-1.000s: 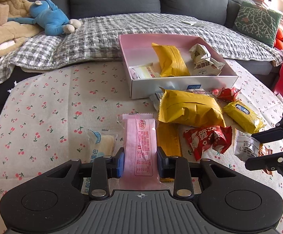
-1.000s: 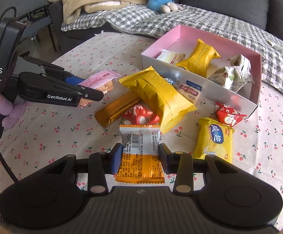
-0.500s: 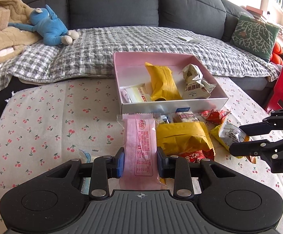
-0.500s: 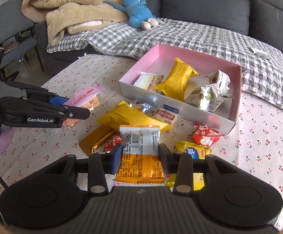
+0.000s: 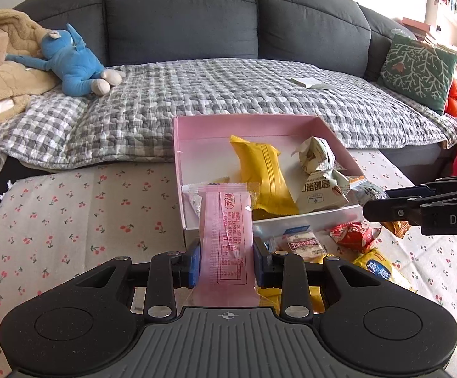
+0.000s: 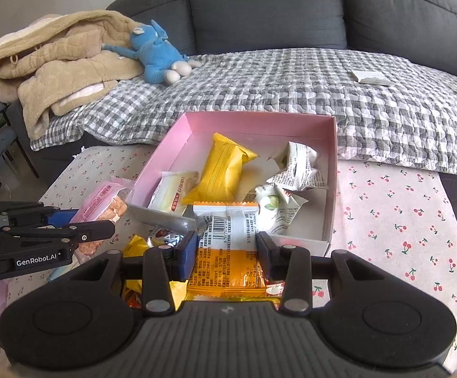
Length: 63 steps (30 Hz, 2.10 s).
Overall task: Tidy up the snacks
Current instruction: 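Carry both packets into the pink box and open both tools, then withdraw both tools from the box back over the snack pile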
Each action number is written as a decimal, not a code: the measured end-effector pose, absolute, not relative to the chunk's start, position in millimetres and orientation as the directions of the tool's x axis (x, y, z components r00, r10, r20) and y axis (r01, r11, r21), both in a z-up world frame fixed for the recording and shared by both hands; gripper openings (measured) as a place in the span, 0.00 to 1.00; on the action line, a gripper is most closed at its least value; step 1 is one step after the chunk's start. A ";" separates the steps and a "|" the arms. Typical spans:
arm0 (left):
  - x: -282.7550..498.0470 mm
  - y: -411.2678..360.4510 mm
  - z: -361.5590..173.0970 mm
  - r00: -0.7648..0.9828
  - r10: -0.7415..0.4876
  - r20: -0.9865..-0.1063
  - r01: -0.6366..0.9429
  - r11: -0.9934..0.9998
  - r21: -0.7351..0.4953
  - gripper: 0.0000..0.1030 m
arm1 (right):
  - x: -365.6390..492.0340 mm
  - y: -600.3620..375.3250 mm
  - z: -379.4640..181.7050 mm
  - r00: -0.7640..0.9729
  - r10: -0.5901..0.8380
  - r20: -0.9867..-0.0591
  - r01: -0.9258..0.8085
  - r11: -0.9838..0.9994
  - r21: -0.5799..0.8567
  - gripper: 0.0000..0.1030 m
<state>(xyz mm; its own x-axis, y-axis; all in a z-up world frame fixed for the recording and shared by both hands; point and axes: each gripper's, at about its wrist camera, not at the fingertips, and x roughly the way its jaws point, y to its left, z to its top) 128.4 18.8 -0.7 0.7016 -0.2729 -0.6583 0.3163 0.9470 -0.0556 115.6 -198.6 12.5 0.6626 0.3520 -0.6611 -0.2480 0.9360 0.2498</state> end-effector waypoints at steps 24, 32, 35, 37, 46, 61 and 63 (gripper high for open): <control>253.2 -26.3 -33.7 0.737 -0.160 -0.657 0.228 0.974 0.019 0.29 | 210.1 -195.5 -7.9 0.728 0.273 -0.629 -0.169 0.961 0.221 0.38; 265.1 -27.3 -39.1 0.757 -0.148 -0.637 0.213 0.977 0.027 0.33 | 216.3 -198.2 -5.0 0.740 0.275 -0.614 -0.152 0.957 0.245 0.53; 265.1 -28.0 -39.3 0.760 -0.152 -0.632 0.219 0.975 0.029 0.37 | 216.8 -199.0 -5.4 0.742 0.270 -0.614 -0.144 0.958 0.247 0.61; 264.4 -28.3 -38.7 0.762 -0.154 -0.629 0.222 0.975 0.029 0.41 | 217.1 -199.3 -5.1 0.740 0.268 -0.617 -0.141 0.959 0.247 0.63; 248.6 -24.3 -28.8 0.762 -0.171 -0.625 0.238 0.971 0.024 0.65 | 201.3 -205.0 4.2 0.736 0.253 -0.628 -0.132 0.963 0.234 0.74; 182.0 -9.5 -3.8 0.752 -0.199 -0.628 0.297 0.953 0.053 0.83 | 143.9 -207.0 34.8 0.739 0.251 -0.625 -0.166 0.967 0.192 0.89; 173.1 -5.5 -3.2 0.749 -0.200 -0.632 0.300 0.952 0.055 0.83 | 135.4 -203.6 37.8 0.738 0.255 -0.625 -0.178 0.967 0.185 0.90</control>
<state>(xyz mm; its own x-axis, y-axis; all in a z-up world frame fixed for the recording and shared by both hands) 173.1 -5.5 -3.2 0.7489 -0.1997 -0.6318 0.3003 0.9522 0.0550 135.4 -203.6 37.8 0.7378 0.2553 -0.6248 -0.1777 0.9665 0.1850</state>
